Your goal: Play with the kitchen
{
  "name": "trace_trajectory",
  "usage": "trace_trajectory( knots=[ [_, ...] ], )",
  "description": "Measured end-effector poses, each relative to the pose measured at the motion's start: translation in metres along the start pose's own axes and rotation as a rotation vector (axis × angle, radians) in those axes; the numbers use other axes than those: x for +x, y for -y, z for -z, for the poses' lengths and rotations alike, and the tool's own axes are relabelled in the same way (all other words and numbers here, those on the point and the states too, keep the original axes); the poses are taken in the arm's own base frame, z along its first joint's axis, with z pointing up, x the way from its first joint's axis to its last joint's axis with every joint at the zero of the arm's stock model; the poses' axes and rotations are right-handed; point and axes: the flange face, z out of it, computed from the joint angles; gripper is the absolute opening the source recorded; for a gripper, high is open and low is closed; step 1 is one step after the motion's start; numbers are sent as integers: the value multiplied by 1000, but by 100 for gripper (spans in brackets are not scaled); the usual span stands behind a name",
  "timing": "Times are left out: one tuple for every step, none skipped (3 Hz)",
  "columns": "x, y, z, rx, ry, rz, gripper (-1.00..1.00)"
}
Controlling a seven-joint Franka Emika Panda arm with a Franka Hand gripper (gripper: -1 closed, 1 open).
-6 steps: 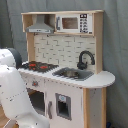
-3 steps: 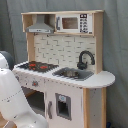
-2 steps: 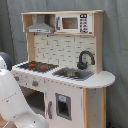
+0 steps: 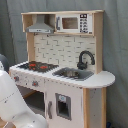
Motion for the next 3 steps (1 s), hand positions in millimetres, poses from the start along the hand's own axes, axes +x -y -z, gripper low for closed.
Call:
trace_trajectory(
  knots=[
    [1, 18, -6, -46, -13, -16, 100],
    [-2, 35, -13, -87, -17, -44, 100],
    [-7, 40, -19, -123, -18, -85, 100]
  ],
)
